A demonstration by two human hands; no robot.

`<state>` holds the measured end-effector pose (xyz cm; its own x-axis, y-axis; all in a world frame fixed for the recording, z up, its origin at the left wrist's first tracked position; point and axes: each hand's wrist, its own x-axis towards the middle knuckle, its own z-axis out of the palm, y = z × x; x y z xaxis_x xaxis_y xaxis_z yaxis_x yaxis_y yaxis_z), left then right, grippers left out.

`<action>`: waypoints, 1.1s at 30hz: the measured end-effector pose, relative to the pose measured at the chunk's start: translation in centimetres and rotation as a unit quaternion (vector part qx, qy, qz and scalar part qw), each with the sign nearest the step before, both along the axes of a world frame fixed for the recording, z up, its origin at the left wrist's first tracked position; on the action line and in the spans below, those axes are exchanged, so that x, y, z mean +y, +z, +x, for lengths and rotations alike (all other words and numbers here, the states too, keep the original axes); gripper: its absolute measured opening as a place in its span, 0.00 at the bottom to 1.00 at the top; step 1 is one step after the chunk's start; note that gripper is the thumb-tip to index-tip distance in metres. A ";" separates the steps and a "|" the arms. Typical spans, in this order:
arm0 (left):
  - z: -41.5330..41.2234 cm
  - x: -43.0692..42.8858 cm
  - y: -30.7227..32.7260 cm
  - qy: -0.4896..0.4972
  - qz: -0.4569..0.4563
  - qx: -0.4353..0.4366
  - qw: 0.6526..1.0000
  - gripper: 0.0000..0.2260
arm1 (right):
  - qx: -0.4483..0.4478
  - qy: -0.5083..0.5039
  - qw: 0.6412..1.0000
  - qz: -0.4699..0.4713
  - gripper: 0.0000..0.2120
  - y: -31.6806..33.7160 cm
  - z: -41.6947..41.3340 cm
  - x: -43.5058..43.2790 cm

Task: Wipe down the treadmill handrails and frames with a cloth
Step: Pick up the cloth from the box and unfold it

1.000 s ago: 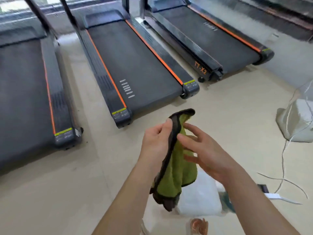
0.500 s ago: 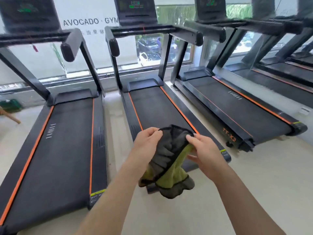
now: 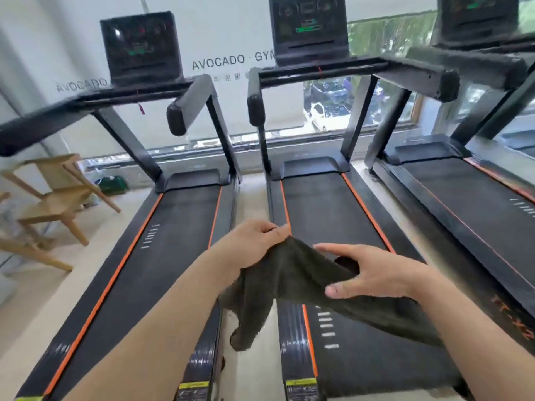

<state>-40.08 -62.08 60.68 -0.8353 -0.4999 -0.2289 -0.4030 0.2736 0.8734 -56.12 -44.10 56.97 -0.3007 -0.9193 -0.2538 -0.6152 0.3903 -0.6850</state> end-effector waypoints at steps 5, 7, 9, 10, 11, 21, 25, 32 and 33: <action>-0.5 -6.4 1.3 0.141 0.203 0.145 0.958 0.14 | -0.268 -0.117 0.950 -0.114 0.09 1.2 -0.9 -8.3; 0.8 -9.3 1.4 0.102 0.187 0.097 0.972 0.14 | -0.364 -0.159 0.906 -0.143 0.10 2.1 -1.0 -12.3; 2.3 -12.4 0.8 0.053 0.116 0.014 0.992 0.15 | -0.379 -0.157 0.899 -0.154 0.11 2.6 -0.5 -16.9; 3.0 -14.0 0.3 0.063 0.096 0.006 0.993 0.14 | -0.389 -0.152 0.895 -0.156 0.11 2.7 0.1 -19.5; 3.8 -15.8 -0.3 0.096 0.103 0.028 0.990 0.13 | -0.409 -0.145 0.887 -0.156 0.10 2.9 0.9 -22.1; 11.0 -33.1 2.6 0.237 0.282 0.253 0.895 0.18 | -0.400 -0.122 0.883 -0.214 0.14 5.8 8.3 -45.3; 11.0 -39.3 4.9 0.251 0.246 0.245 0.903 0.19 | -0.279 -0.043 0.934 -0.219 0.24 3.9 9.1 -51.1; 10.6 -49.3 6.4 0.223 0.272 0.283 0.892 0.21 | -0.334 0.042 0.918 -0.209 0.11 3.1 11.3 -62.9; 10.6 -51.3 6.1 0.239 0.259 0.290 0.890 0.20 | -0.317 0.033 0.924 -0.211 0.07 3.4 11.3 -65.0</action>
<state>-29.50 -113.34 66.77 -0.6081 -0.7830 -0.1313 0.1948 -0.3075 0.9314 -44.78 -109.14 60.34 -0.1535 -0.9878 0.0251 -0.0520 -0.0173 -0.9985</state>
